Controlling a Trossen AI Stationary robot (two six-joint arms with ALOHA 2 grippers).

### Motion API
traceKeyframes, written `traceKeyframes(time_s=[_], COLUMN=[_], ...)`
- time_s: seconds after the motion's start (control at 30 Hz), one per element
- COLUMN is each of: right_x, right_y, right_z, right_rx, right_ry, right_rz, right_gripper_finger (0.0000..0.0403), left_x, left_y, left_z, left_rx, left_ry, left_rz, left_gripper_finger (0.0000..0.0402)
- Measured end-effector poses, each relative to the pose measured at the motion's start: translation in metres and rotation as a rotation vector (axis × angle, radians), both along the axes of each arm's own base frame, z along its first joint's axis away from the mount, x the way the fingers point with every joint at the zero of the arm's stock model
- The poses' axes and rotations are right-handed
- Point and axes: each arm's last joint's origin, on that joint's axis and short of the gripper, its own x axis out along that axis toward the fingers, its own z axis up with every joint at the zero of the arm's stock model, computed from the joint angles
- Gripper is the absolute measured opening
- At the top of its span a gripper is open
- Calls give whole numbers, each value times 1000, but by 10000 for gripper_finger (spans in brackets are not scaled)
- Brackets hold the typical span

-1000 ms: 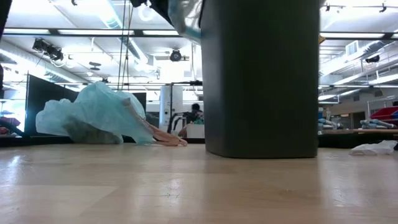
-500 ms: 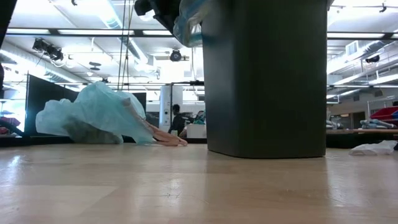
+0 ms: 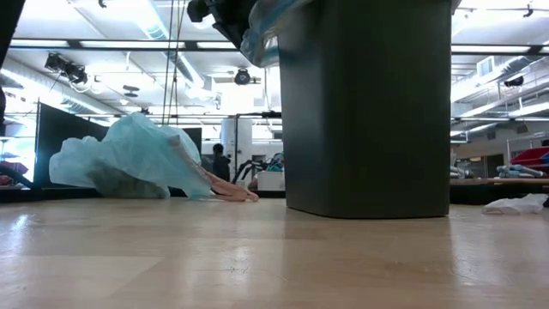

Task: Place trash/remove bag and relplace
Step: Insert a new trash bag into the bin

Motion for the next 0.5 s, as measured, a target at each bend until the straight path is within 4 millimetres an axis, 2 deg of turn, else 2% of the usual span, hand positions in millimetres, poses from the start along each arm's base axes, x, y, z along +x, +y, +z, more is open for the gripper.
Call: traceKeyframes(time_s=[0.3,0.5], right_x=[-9,-1], right_y=[11,15], right_z=[-5,-29], right_rx=[158,217], right_ry=[33,92], right_rz=[65,113], right_gripper_finger=[0,0], left_x=[1,1], left_y=[1,1], left_z=[-1,-1], left_rx=[-6,-7], left_ry=[-11,-14], left_rz=[17,18], left_gripper_finger=[17,17])
